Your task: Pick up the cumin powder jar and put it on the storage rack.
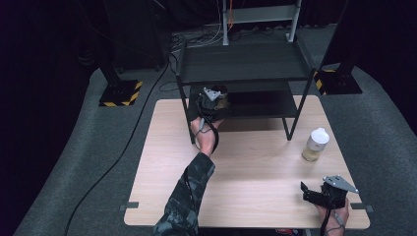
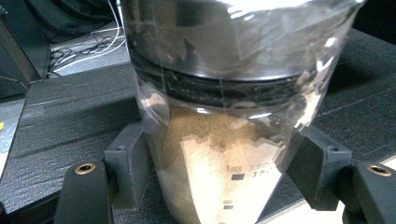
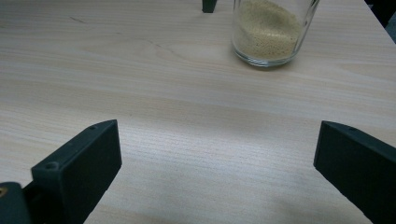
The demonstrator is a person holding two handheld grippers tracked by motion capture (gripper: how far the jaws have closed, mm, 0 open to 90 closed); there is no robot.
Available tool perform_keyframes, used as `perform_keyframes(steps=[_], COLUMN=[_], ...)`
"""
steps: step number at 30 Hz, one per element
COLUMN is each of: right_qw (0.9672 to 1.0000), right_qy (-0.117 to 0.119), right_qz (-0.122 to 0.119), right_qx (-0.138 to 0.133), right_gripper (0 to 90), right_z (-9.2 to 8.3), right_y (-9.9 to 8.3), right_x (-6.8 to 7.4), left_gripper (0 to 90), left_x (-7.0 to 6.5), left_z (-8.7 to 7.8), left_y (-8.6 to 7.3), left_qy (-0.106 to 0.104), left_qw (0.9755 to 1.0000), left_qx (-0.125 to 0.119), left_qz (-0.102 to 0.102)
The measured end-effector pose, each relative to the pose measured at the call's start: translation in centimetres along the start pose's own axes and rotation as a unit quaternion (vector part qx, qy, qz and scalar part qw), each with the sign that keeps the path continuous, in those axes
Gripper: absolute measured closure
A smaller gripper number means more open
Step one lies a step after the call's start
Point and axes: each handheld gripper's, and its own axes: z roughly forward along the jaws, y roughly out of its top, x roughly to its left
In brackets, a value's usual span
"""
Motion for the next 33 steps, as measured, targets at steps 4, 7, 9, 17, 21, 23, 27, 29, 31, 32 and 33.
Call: perform_keyframes(steps=[4, 7, 9, 17, 21, 23, 27, 29, 31, 32, 33], right_qw=[1.0000, 1.0000, 1.0000, 1.0000, 1.0000, 1.0000, 1.0000, 1.0000, 1.0000, 1.0000, 1.0000], right_qy=[0.000, 0.000, 0.001, 0.000, 0.001, 0.001, 0.000, 0.000, 0.000, -0.001, -0.001], right_qz=[0.001, 0.001, 0.001, 0.001, 0.001, 0.001, 0.001, 0.003, 0.002, 0.002, 0.002], right_qx=[-0.001, -0.001, 0.000, -0.001, -0.001, -0.001, -0.002, -0.001, -0.002, -0.002, -0.003], right_gripper=[0.0, 0.0, 0.0, 0.0, 0.0, 0.0, 0.0, 0.0, 0.0, 0.0, 0.0], right_z=[0.0, 0.0, 0.0, 0.0, 0.0, 0.0, -0.1, -0.1, -0.1, -0.1, -0.1], right_y=[0.0, 0.0, 0.0, 0.0, 0.0, 0.0, -0.1, -0.1, -0.1, -0.1, -0.1], right_x=[0.0, 0.0, 0.0, 0.0, 0.0, 0.0, 0.0, 0.0, 0.0, 0.0, 0.0], left_gripper=[30.1, 30.1, 30.1, 30.0, 25.3, 22.6, 5.1, 1.0, 0.1, 0.1, 0.1], left_x=[0.2, 0.7, 0.5, 0.7, 0.7, 0.7, -0.2, -0.2, -0.4, -0.4, -0.5], left_z=[0.0, 0.1, 0.0, 0.0, -0.1, -0.3, -1.2, -1.7, -2.4, -2.4, -3.0], left_y=[-0.1, 0.0, -0.2, -0.1, -0.1, -0.5, -0.9, -1.3, -1.6, -1.6, -2.1], left_qy=[-0.005, -0.015, -0.009, -0.013, -0.014, -0.016, 0.004, 0.002, 0.004, 0.004, 0.003], left_qw=[1.0000, 0.9999, 1.0000, 0.9999, 0.9999, 0.9998, 0.9995, 0.9991, 0.9985, 0.9985, 0.9980], left_qx=[-0.002, -0.001, -0.003, -0.001, -0.001, -0.008, -0.011, -0.020, -0.023, -0.023, -0.026], left_qz=[-0.001, 0.002, -0.002, 0.000, 0.006, 0.010, 0.030, 0.038, 0.050, 0.050, 0.058])
